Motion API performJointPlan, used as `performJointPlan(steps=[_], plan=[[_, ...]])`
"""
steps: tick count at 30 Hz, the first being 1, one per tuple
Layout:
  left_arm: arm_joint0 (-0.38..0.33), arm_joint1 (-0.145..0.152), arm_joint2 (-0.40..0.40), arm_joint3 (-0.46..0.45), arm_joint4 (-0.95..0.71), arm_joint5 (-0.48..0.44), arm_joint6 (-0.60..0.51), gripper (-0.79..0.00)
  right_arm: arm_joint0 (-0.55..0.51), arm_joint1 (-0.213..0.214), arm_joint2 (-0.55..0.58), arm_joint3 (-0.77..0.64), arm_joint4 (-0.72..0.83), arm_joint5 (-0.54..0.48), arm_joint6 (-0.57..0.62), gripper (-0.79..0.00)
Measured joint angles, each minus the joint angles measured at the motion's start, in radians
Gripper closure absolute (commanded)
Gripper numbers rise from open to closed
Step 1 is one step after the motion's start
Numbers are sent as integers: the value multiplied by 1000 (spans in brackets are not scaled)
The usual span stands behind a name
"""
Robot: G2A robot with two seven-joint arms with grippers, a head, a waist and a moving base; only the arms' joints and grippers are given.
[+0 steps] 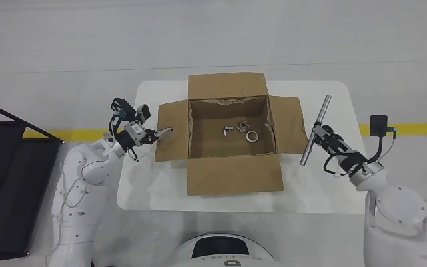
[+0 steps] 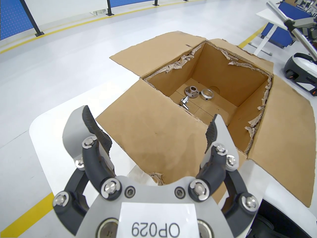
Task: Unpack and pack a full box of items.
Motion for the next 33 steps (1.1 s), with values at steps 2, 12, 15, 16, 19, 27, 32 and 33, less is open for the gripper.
performJointPlan(steps=[2, 12, 15, 16, 19, 27, 32, 33], plan=[[0, 0, 0, 0, 0, 0, 0, -785, 0, 1, -9, 0, -1, -9, -1, 0], [0, 0, 0, 0, 0, 0, 0, -785, 320, 24, -385, 102, -303, 22, 192, 0], [0, 0, 0, 0, 0, 0, 0, -785, 446, 19, -544, 173, -420, 74, 213, 0], [0, 0, 0, 0, 0, 0, 0, -785, 477, 18, -586, 189, -461, 88, 219, 0], [0, 0, 0, 0, 0, 0, 0, -785, 553, 15, -705, 229, -585, 94, 245, 0], [0, 0, 0, 0, 0, 0, 0, -785, 702, 2, -937, 339, -873, 48, 317, 0], [0, 0, 0, 0, 0, 0, 0, -785, 798, -15, -1039, 440, -953, 7, 360, 0], [0, 0, 0, 0, 0, 0, 0, -785, 814, -18, -1055, 464, -964, 0, 367, 0]])
